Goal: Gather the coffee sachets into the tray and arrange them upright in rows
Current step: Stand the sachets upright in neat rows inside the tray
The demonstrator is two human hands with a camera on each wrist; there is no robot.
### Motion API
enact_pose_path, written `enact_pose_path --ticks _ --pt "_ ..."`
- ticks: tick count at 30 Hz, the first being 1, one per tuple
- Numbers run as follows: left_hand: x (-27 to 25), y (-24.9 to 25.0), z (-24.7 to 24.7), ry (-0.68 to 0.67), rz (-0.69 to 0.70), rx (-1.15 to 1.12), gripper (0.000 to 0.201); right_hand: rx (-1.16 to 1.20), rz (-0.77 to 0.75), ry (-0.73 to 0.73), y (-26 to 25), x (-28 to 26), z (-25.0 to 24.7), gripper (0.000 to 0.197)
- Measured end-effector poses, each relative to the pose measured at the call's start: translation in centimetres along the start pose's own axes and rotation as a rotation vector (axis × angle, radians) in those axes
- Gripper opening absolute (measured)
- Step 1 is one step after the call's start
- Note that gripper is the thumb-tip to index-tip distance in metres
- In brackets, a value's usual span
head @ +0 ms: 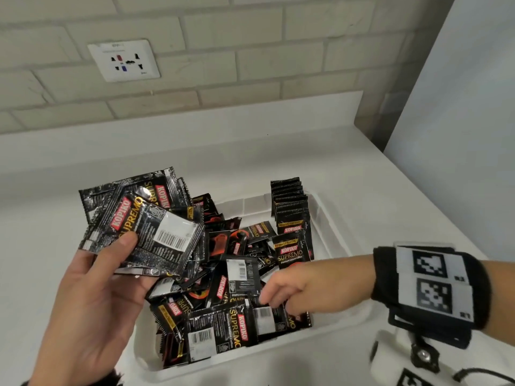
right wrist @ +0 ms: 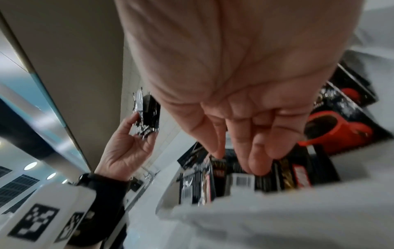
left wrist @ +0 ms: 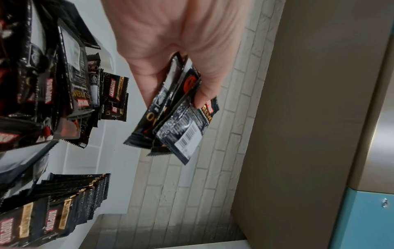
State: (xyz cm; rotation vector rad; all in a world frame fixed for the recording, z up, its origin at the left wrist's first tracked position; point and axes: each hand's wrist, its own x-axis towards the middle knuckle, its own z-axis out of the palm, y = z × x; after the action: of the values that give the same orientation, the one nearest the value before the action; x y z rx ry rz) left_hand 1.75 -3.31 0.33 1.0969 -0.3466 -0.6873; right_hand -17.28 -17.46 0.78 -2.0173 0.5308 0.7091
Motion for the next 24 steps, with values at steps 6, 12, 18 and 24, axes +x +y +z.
enact_pose_path --ticks 6,12,18,24 --pt "0.2 0.2 0.2 0.006 -0.035 0.018 0.020 -0.119 0.013 0.196 1.5 -0.7 -0.1 0.034" --pt "0.1 -0.2 1.0 -0.021 -0.080 0.017 0.026 0.027 -0.033 0.059 1.9 -0.2 0.7 0.035" --pt "0.1 -0.2 1.1 -0.022 -0.090 -0.008 0.025 0.084 -0.051 0.323 3.2 -1.2 -1.2 0.028" --pt "-0.1 -0.4 1.5 -0.027 -0.096 -0.014 0.018 -0.169 0.017 0.326 3.0 -1.0 -1.5 0.031"
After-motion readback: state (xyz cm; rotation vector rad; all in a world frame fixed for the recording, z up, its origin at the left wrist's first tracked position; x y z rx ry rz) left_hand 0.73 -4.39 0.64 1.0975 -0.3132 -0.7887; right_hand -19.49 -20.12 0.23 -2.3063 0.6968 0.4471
